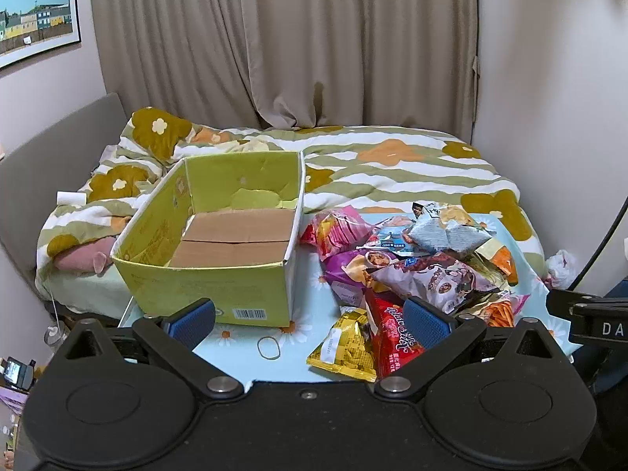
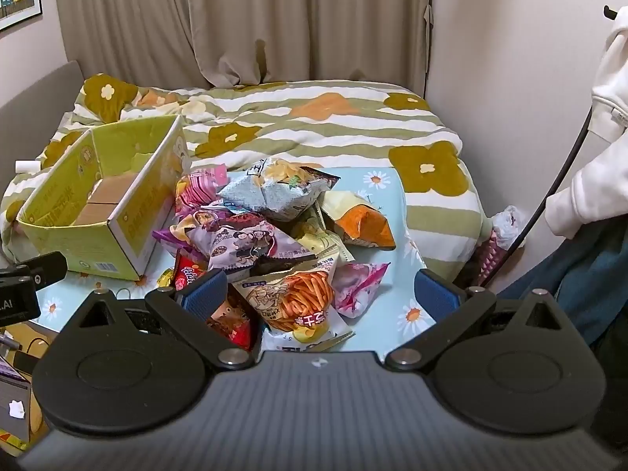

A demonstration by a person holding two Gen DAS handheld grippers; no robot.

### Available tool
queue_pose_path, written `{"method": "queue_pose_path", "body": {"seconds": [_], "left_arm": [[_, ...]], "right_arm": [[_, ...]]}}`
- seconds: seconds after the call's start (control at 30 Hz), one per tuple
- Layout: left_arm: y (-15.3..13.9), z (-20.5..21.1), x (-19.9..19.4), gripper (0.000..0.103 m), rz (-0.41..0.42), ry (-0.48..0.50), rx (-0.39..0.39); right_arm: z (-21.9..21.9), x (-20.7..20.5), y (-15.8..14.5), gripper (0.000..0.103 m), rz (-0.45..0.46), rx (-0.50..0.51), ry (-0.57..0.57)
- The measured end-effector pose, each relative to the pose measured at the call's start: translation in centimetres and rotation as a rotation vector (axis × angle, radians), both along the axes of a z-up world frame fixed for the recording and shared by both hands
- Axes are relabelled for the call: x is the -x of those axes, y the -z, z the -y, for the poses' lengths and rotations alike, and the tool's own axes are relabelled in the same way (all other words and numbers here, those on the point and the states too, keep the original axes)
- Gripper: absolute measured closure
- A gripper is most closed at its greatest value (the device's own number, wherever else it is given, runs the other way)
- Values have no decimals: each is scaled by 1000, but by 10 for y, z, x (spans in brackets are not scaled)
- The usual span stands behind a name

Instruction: Organize snacks

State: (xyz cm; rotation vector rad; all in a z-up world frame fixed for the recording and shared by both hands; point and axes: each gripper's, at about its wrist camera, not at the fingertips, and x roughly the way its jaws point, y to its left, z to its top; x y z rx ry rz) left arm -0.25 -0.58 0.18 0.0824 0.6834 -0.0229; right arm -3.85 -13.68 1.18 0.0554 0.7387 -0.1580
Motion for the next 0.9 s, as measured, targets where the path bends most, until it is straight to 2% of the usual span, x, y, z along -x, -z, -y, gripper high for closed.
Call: {"method": "queue_pose_path", "body": {"seconds": [0.3, 0.9], "left_arm": [[-3, 2, 3, 0, 22, 14, -3], [-1, 0, 1, 0, 15, 2, -12]], "right_arm": [[2, 0, 1, 0, 0, -5, 2], [2, -1, 1, 0, -1, -8, 2]]}}
